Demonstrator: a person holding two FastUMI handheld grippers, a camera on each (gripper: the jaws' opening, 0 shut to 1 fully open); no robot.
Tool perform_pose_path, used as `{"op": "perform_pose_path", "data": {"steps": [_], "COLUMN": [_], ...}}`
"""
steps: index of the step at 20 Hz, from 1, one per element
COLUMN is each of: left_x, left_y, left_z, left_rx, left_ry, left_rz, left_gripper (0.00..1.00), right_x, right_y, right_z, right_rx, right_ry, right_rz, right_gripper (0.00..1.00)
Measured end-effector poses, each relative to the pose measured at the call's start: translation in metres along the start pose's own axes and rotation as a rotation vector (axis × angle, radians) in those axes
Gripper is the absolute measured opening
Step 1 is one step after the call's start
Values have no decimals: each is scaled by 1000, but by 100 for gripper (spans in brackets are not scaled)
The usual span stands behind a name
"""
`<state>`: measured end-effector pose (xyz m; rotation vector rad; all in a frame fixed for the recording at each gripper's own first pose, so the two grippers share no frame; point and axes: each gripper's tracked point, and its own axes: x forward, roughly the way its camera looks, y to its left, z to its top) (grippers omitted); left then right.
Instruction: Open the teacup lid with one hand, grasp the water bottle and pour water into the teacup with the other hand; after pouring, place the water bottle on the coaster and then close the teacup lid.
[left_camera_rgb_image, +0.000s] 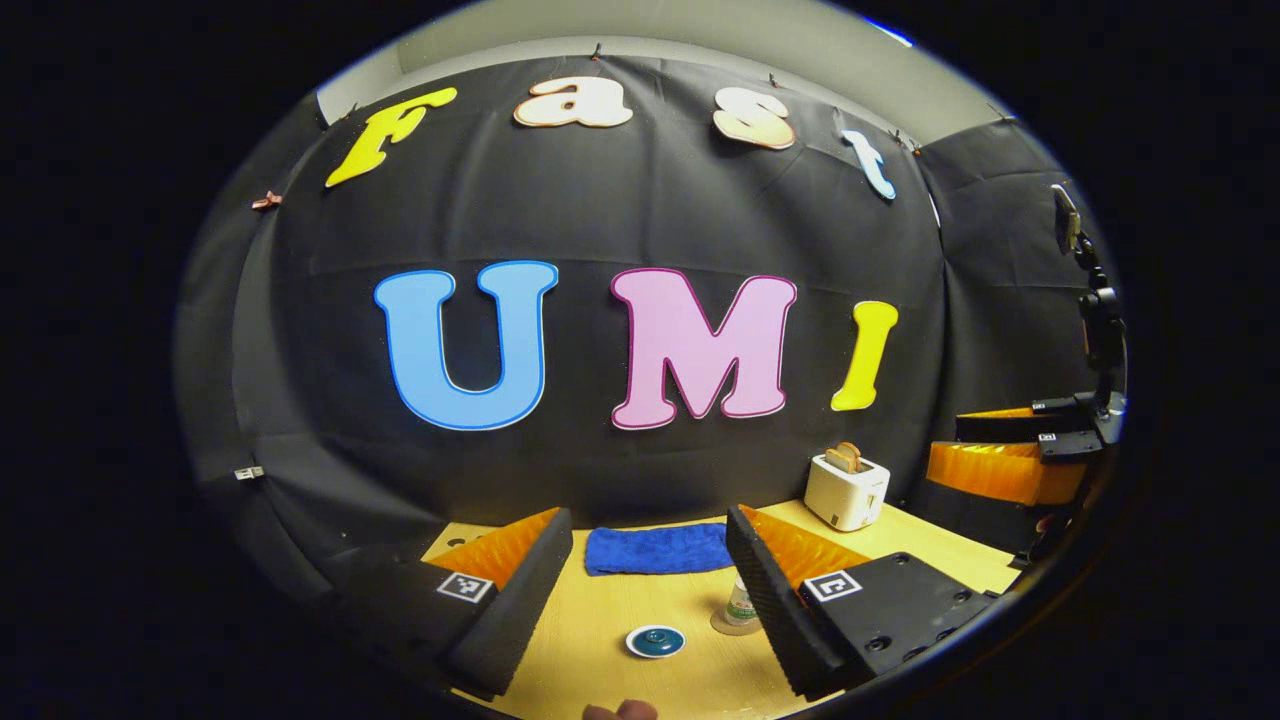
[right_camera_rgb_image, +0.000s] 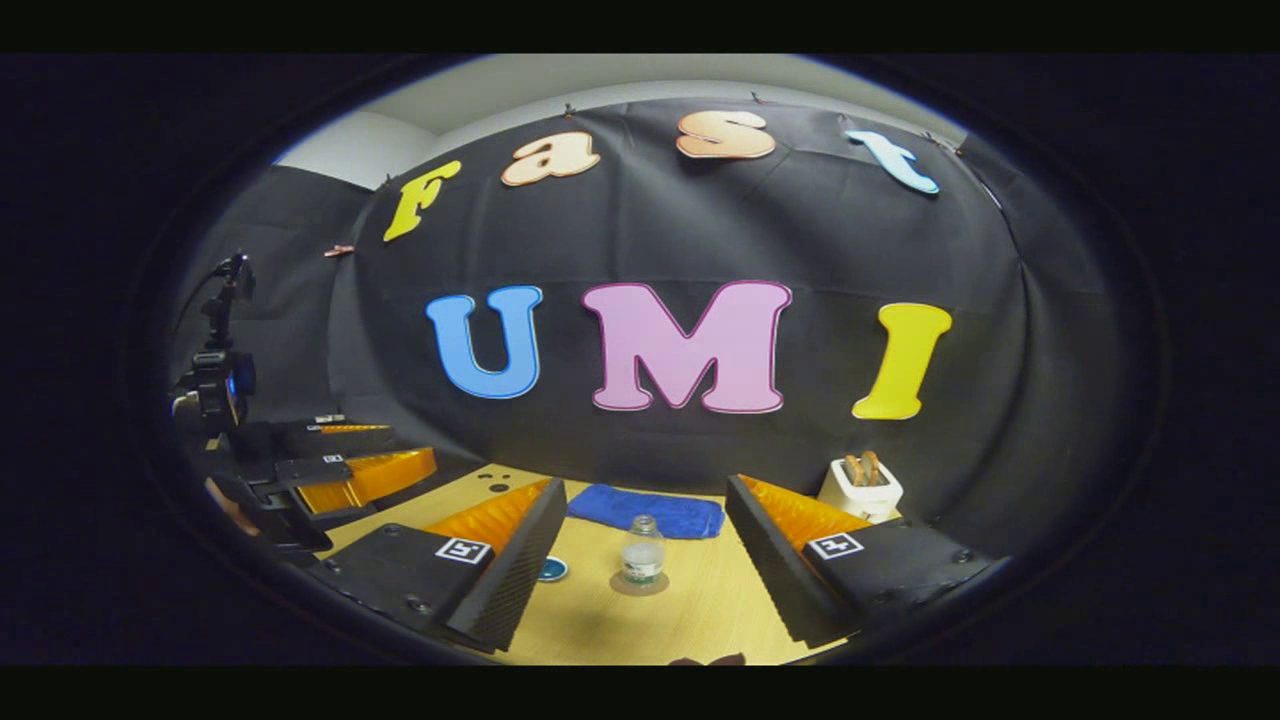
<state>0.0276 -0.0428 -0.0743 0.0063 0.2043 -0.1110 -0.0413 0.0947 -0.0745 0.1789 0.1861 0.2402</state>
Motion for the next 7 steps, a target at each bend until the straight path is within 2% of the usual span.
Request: {"op": "perform_pose_path", "data": {"steps": [7], "left_x": [-4], "left_y": [1], "left_z": [0], "left_rx": [10], "left_ry": [-3], "left_rz": [-6], "left_gripper": [97], "right_x": [-6], "right_y": [-8], "right_z": [1], "right_rx": [-3], "right_ry": [-4], "right_rz": [-22], "right_gripper": [98]}}
